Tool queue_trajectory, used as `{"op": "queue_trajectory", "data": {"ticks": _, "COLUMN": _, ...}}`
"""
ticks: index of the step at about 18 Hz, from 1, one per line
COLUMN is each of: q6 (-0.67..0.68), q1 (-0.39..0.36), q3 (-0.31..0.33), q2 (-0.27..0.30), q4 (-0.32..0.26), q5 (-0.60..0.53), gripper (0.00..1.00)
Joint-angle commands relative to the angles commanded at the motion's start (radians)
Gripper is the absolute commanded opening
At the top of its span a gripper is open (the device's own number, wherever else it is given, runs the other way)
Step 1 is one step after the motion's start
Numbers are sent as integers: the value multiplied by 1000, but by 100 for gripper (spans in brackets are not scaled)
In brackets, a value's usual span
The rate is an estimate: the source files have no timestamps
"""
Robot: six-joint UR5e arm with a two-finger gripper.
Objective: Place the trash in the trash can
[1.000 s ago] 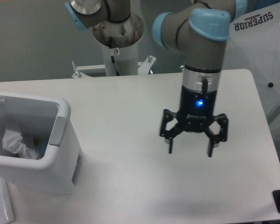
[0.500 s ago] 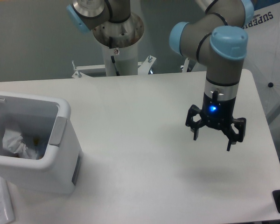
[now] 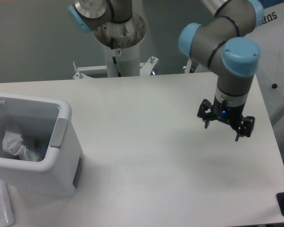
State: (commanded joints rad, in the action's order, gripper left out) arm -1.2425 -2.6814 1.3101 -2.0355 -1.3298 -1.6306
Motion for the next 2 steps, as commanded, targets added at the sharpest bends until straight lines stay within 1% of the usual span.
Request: {"op": "queue_trajectory", "data": {"ticks": 2, "q6": 0, "q1": 2, "q3": 1, "q2": -2, "q4": 0, "q5": 0, "gripper": 100}}
